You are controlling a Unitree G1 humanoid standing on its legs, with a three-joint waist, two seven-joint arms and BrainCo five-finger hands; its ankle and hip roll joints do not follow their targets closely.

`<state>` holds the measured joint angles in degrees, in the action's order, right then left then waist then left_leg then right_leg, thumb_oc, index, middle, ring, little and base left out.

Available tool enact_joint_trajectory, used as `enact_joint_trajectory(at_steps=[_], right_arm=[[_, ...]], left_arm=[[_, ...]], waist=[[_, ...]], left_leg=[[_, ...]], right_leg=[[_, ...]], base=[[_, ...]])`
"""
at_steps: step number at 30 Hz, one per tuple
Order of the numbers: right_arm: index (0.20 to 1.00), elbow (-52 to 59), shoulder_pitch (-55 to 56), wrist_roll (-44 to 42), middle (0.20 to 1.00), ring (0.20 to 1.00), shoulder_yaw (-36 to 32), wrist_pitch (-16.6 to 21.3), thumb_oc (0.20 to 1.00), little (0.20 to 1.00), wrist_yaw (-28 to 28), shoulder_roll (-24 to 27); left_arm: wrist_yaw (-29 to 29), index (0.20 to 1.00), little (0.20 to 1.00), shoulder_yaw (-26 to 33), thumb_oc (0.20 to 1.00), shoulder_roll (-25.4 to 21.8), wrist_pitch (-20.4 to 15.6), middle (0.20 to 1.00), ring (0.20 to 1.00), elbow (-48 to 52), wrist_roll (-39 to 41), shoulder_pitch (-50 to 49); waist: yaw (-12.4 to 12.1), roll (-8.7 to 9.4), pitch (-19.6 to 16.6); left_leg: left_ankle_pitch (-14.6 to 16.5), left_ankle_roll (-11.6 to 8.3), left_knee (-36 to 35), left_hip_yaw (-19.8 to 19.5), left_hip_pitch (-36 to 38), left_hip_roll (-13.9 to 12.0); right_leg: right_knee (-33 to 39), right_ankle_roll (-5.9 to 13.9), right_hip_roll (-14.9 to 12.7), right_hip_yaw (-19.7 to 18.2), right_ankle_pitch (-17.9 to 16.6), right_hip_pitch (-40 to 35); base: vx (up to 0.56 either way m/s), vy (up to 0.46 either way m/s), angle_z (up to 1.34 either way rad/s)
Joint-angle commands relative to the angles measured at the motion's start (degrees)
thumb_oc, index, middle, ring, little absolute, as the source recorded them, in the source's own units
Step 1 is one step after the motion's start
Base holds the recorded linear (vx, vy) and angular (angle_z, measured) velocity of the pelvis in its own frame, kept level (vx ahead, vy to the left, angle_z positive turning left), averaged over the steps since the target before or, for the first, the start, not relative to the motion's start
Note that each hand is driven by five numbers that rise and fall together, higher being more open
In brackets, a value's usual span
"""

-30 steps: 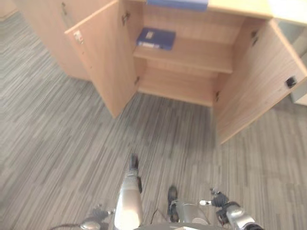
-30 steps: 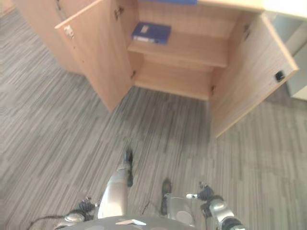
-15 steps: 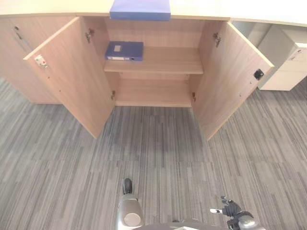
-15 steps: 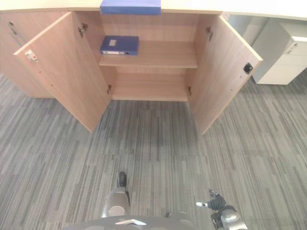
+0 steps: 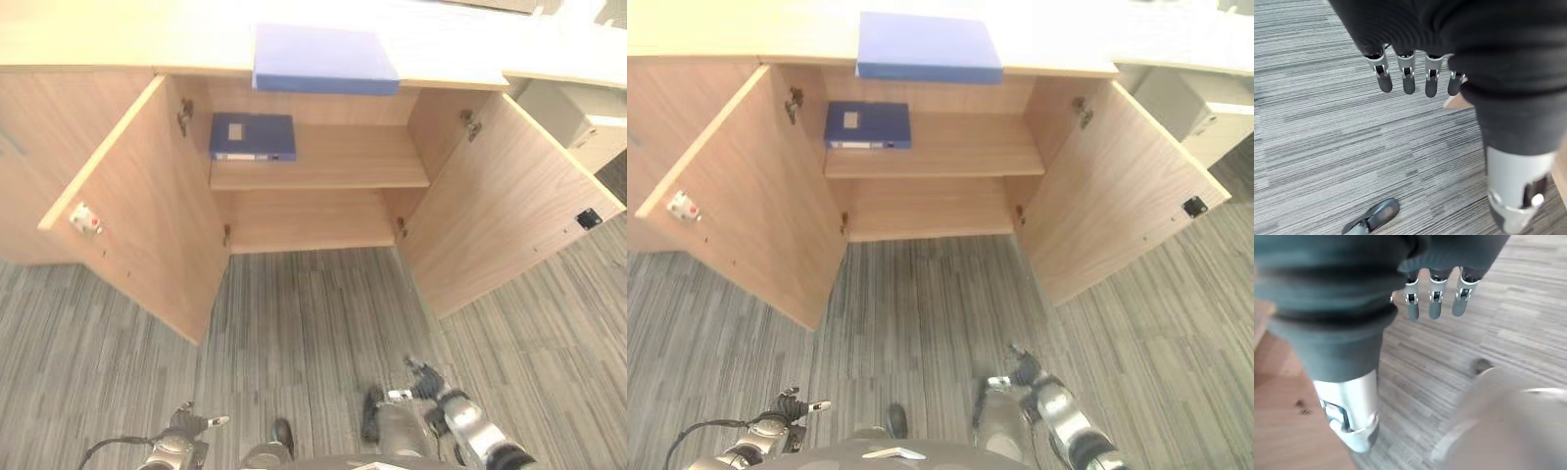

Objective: Put the empty folder in the office cabinet

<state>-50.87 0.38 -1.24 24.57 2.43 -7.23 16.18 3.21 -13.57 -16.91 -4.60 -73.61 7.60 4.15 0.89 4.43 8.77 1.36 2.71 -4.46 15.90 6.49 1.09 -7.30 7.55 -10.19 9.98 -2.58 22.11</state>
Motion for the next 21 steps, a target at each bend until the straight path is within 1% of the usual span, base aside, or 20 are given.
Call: enact_joint_trajectory(at_steps=[1, 4, 5, 6, 8, 9, 11, 12, 13, 14, 16, 17, 18, 20, 21], right_arm=[[1.000, -1.0, -2.7, -0.6, 1.000, 1.000, -2.2, 1.4, 1.000, 1.000, 1.8, 1.3], [1.000, -4.8, -2.1, -1.4, 1.000, 1.000, -3.6, 1.2, 1.000, 1.000, 2.1, 0.5], [1.000, -6.1, -1.7, -1.9, 1.000, 1.000, -4.2, 1.1, 1.000, 1.000, 2.0, 0.3], [1.000, -8.1, -1.2, -2.8, 1.000, 1.000, -5.2, 0.9, 1.000, 1.000, 1.7, -0.2], [1.000, -8.2, -1.2, -2.8, 1.000, 1.000, -5.2, 0.9, 1.000, 1.000, 1.7, -0.2], [1.000, -9.5, -1.0, -3.5, 1.000, 1.000, -6.1, 0.9, 1.000, 1.000, 1.8, -0.2], [1.000, -9.5, -1.0, -3.5, 1.000, 1.000, -6.1, 0.9, 1.000, 1.000, 1.8, -0.2], [1.000, -10.2, -1.2, -2.6, 1.000, 1.000, -5.9, 0.7, 1.000, 1.000, 1.8, 0.1], [1.000, -10.7, -2.0, -0.5, 1.000, 1.000, -4.7, 0.8, 1.000, 1.000, 1.7, 0.5], [1.000, -10.8, -2.7, 1.3, 1.000, 1.000, -3.7, 0.8, 1.000, 1.000, 1.6, 1.0], [1.000, -10.6, -2.8, 3.7, 1.000, 1.000, -2.6, 0.8, 1.000, 1.000, 1.6, 1.8], [1.000, -10.1, -2.9, 4.7, 1.000, 1.000, -1.2, 1.1, 1.000, 1.000, 1.2, 2.7], [1.000, -10.1, -2.9, 4.7, 1.000, 1.000, -1.2, 1.1, 1.000, 1.000, 1.2, 2.7], [1.000, -8.8, -2.5, 4.4, 1.000, 1.000, -0.9, 1.5, 1.000, 1.000, 1.2, 3.7], [1.000, -8.7, -2.6, 3.8, 1.000, 1.000, -1.4, 1.6, 1.000, 1.000, 1.5, 4.4]], left_arm=[[-0.7, 1.000, 1.000, 0.0, 1.000, -0.5, -1.1, 1.000, 1.000, 0.4, -1.1, -0.3], [-0.8, 1.000, 1.000, 0.3, 1.000, -0.2, -1.4, 1.000, 1.000, 0.0, -1.3, 0.1], [-0.7, 1.000, 1.000, 0.4, 1.000, -0.1, -1.3, 1.000, 1.000, -0.1, -1.3, 0.0], [-0.5, 1.000, 1.000, 0.8, 1.000, -0.2, -1.3, 1.000, 1.000, -0.5, -1.2, -0.3], [-0.5, 1.000, 1.000, 0.8, 1.000, -0.2, -1.3, 1.000, 1.000, -0.5, -1.2, -0.3], [-0.5, 1.000, 1.000, 1.3, 1.000, -0.3, -1.4, 1.000, 1.000, -0.7, -0.9, -0.6], [-0.5, 1.000, 1.000, 1.3, 1.000, -0.3, -1.4, 1.000, 1.000, -0.7, -0.9, -0.6], [-0.5, 1.000, 1.000, 1.5, 1.000, -0.4, -1.4, 1.000, 1.000, -0.7, -1.0, -0.6], [-0.6, 1.000, 1.000, 1.4, 1.000, 0.1, -1.6, 1.000, 1.000, -1.0, -1.0, -1.0], [-0.8, 1.000, 1.000, 1.6, 1.000, 0.4, -1.5, 1.000, 1.000, -1.2, -0.6, -1.3], [-0.8, 1.000, 1.000, 1.9, 1.000, 0.6, -1.6, 1.000, 1.000, -1.4, -0.2, -1.7], [-1.0, 1.000, 1.000, 2.0, 1.000, 0.7, -1.6, 1.000, 1.000, -1.7, 0.1, -2.1], [-1.0, 1.000, 1.000, 2.0, 1.000, 0.7, -1.6, 1.000, 1.000, -1.7, 0.1, -2.1], [-1.1, 1.000, 1.000, 1.5, 1.000, 1.2, -1.7, 1.000, 1.000, -1.2, 0.4, -2.0], [-1.2, 1.000, 1.000, 0.8, 1.000, 1.5, -1.8, 1.000, 1.000, -0.7, 0.5, -1.5]], waist=[[-1.2, -0.21, 1.4], [0.2, -0.40, 1.7], [0.5, -0.52, 1.6], [0.8, -0.46, 1.2], [0.8, -0.48, 1.3], [0.9, -0.36, 0.7], [0.9, -0.36, 0.7], [0.6, -0.53, -0.3], [0.3, -1.16, -1.3], [0.1, -1.64, -1.6], [-0.3, -2.14, -2.4], [-0.3, -3.08, -2.6], [-0.3, -3.08, -2.6], [-0.3, -4.11, -2.3], [-0.1, -4.44, -1.8]], left_leg=[[-3.1, -4.80, -0.1, -1.8, -6.3, -5.3], [-1.1, -5.31, -0.1, -2.6, -2.8, -4.8], [-0.7, -5.50, -0.1, -2.9, -1.7, -4.8], [0.3, -5.75, 0.0, -3.6, 0.1, -4.7], [0.3, -5.75, -0.1, -3.7, 0.2, -4.7], [1.2, -6.26, 0.1, -4.3, 1.9, -4.8], [1.2, -6.26, 0.1, -4.3, 1.9, -4.8], [2.0, -6.92, 0.3, -4.8, 2.9, -5.2], [2.2, -7.96, 0.5, -5.0, 3.5, -6.1], [2.0, -8.76, 0.7, -5.2, 3.4, -7.2], [1.4, -10.24, 0.7, -4.9, 4.1, -9.3], [-2.1, -12.27, 1.7, -5.1, 3.2, -13.4], [-2.1, -12.27, 1.7, -5.1, 3.2, -13.4], [-6.5, -12.95, 4.0, -6.3, 1.1, -16.1], [-9.4, -13.18, 5.2, -7.0, -0.4, -17.0]], right_leg=[[5.5, 3.03, -1.5, -3.5, -5.1, -13.5], [9.1, 4.15, -1.8, -4.3, -7.5, -11.2], [9.3, 4.40, -2.1, -4.5, -8.1, -11.0], [9.1, 4.78, -3.1, -5.5, -9.3, -11.1], [9.1, 4.80, -3.1, -5.5, -9.3, -11.2], [8.4, 5.02, -4.5, -6.4, -10.6, -11.9], [8.4, 5.02, -4.5, -6.4, -10.6, -11.9], [8.3, 5.29, -6.2, -6.9, -11.3, -13.3], [8.2, 5.57, -7.6, -7.4, -11.7, -14.2], [8.1, 5.64, -8.0, -7.5, -11.8, -14.5], [8.6, 5.27, -7.4, -6.6, -9.4, -15.6], [7.9, 3.89, -4.5, -6.6, -6.0, -15.8], [7.9, 3.89, -4.5, -6.6, -6.0, -15.8], [6.4, 2.10, -2.1, -6.4, -3.6, -16.0], [5.9, 1.47, -1.3, -5.5, -2.9, -16.3]], base=[[0.21, 0.007, 0.36], [0.27, -0.009, 0.48], [0.36, -0.079, 0.32], [0.26, -0.068, 0.15], [0.17, -0.083, 0.30], [0.17, -0.104, 0.43], [0.17, -0.115, 0.18], [0.32, -0.293, 0.01], [0.39, -0.400, -0.01], [0.29, -0.377, 0.03], [0.22, -0.397, 0.00], [0.16, -0.374, -0.10], [0.11, -0.342, -0.11], [0.04, -0.230, -0.12], [0.04, -0.321, 0.07]])
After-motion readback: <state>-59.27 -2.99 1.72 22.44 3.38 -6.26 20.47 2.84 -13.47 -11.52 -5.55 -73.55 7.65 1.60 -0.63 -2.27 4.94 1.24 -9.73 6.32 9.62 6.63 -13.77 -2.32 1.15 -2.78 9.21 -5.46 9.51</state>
